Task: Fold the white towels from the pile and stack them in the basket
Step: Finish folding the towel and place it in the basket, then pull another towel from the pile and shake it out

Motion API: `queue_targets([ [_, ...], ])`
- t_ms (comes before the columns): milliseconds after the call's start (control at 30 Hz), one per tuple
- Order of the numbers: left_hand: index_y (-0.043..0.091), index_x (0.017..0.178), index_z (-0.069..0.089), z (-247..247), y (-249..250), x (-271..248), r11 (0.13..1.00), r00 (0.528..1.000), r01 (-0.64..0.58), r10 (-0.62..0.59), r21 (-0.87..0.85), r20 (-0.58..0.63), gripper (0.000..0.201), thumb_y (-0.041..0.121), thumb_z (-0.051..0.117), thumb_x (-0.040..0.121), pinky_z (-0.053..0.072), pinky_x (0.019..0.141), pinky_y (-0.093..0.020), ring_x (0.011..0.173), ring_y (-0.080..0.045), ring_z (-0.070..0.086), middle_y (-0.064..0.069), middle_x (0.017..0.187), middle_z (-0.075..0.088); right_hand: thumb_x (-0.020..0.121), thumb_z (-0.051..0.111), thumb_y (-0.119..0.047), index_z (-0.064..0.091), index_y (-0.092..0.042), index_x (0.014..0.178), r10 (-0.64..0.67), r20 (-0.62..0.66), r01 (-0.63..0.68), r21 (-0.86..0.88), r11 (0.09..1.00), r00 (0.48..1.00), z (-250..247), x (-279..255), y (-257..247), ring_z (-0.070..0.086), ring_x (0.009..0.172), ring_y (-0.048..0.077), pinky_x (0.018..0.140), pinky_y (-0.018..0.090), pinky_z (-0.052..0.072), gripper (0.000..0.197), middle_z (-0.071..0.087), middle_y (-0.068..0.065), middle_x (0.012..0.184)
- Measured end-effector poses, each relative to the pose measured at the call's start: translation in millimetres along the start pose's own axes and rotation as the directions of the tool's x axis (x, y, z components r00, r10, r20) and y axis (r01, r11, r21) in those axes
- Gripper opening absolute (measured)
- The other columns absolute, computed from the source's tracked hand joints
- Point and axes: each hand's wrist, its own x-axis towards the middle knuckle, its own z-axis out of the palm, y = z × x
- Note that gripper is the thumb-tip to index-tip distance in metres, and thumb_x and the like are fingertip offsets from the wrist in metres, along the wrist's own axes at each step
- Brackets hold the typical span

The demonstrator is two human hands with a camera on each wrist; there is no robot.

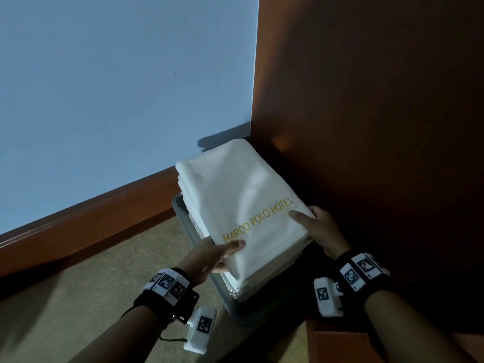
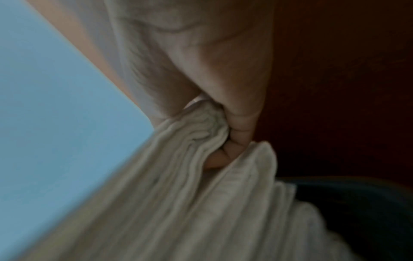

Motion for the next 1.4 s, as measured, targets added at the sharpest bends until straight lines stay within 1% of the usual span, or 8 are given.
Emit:
queue_targets([
  [167,0.014,0.125,0.069,-16.3,15.7,6.4,0.997,1.0,0.016,-0.014,0.082,-0.022,0.06,0.059,0.074,0.084,0.059,0.093,-0.039,0.106,-0.023,0.075,-0.006,0.115,0.078,0.089,0.077,-0.042,0.055,-0.019,0.127,-0.033,-0.03,0.026,-0.206,0.978,0.999,-2.1,-8.7,4.6,0.066,0.112,0.027,0.095,0.051,0.056,0.05,0.065,0.002,0.121],
  [300,0.013,0.12,0.065,-45.7,40.1,44.3,0.982,0.955,-0.062,0.007,-0.179,-0.296,0.058,0.059,0.074,0.087,0.058,0.095,-0.055,0.106,-0.038,0.074,-0.019,0.112,0.076,0.091,0.07,-0.05,0.04,-0.019,0.15,-0.339,-0.07,0.227,-0.615,0.755,0.938,6.5,-19.0,-9.3,0.04,0.137,0.03,0.112,0.051,0.04,0.074,0.043,0.01,0.15],
  [533,0.003,0.137,0.054,-109.1,83.6,130.2,0.981,0.768,-0.158,0.051,-0.111,-0.639,0.113,0.078,0.073,0.054,0.058,0.094,-0.055,0.102,-0.032,0.072,-0.01,0.121,0.07,0.084,0.041,-0.082,0.017,-0.04,0.163,-0.446,0.456,0.62,-0.699,0.355,0.77,88.4,-39.7,-19.7,-0.009,0.159,0.032,0.125,0.062,-0.001,0.093,0.002,0.008,0.174],
  [700,0.011,0.14,0.048,-103.7,95.8,115.8,0.973,0.675,-0.145,0.228,0.178,-0.702,0.066,0.047,0.068,0.088,0.05,0.101,-0.044,0.117,-0.034,0.06,-0.011,0.128,0.059,0.093,0.041,-0.071,0.008,-0.047,0.162,-0.383,0.632,0.72,-0.677,0.149,0.674,103.0,-48.9,9.5,-0.019,0.158,0.033,0.12,0.069,-0.011,0.08,-0.013,0.003,0.173],
  [900,0.03,0.155,0.039,-100.8,79.7,95.9,0.863,0.631,-0.111,0.444,0.493,-0.635,0.062,0.04,0.063,0.098,0.043,0.109,-0.045,0.131,-0.035,0.05,-0.015,0.148,0.043,0.097,0.047,-0.052,0.029,-0.039,0.161,-0.499,0.61,0.764,-0.618,0.186,0.615,78.1,-65.6,49.0,-0.003,0.161,0.021,0.127,0.056,0.004,0.067,0.007,-0.004,0.174],
  [1033,0.028,0.16,0.034,-92.6,70.2,70.8,0.555,0.603,-0.092,0.692,0.827,-0.397,0.067,0.04,0.061,0.1,0.029,0.12,-0.054,0.149,-0.034,0.031,-0.012,0.164,0.029,0.098,0.054,-0.054,0.05,-0.03,0.152,-0.647,0.451,0.742,-0.61,0.279,0.614,68.6,-73.3,54.9,0.017,0.159,0.023,0.124,0.059,0.02,0.059,0.032,0.001,0.167],
  [1133,0.031,0.159,0.039,-84.1,51.8,59.8,0.36,0.697,-0.089,0.688,0.929,-0.2,0.068,0.063,0.04,0.099,0.02,0.123,-0.056,0.159,-0.027,0.014,-0.005,0.172,0.021,0.099,0.05,-0.059,0.043,-0.03,0.157,-0.665,0.334,0.65,-0.697,0.303,0.668,55.8,-72.4,60.3,0.013,0.159,0.031,0.126,0.061,0.011,0.066,0.025,0.009,0.17],
  [1400,0.025,0.159,0.04,-90.3,22.9,24.0,0.415,0.764,-0.151,0.625,0.897,-0.16,0.074,0.064,0.036,0.096,0.021,0.126,-0.05,0.159,-0.026,0.015,-0.007,0.171,0.023,0.103,0.032,-0.058,0.025,-0.031,0.164,-0.534,0.368,0.586,-0.744,0.322,0.761,40.0,-81.0,71.7,-0.001,0.161,0.023,0.128,0.055,0.009,0.067,0.009,0.004,0.174],
])
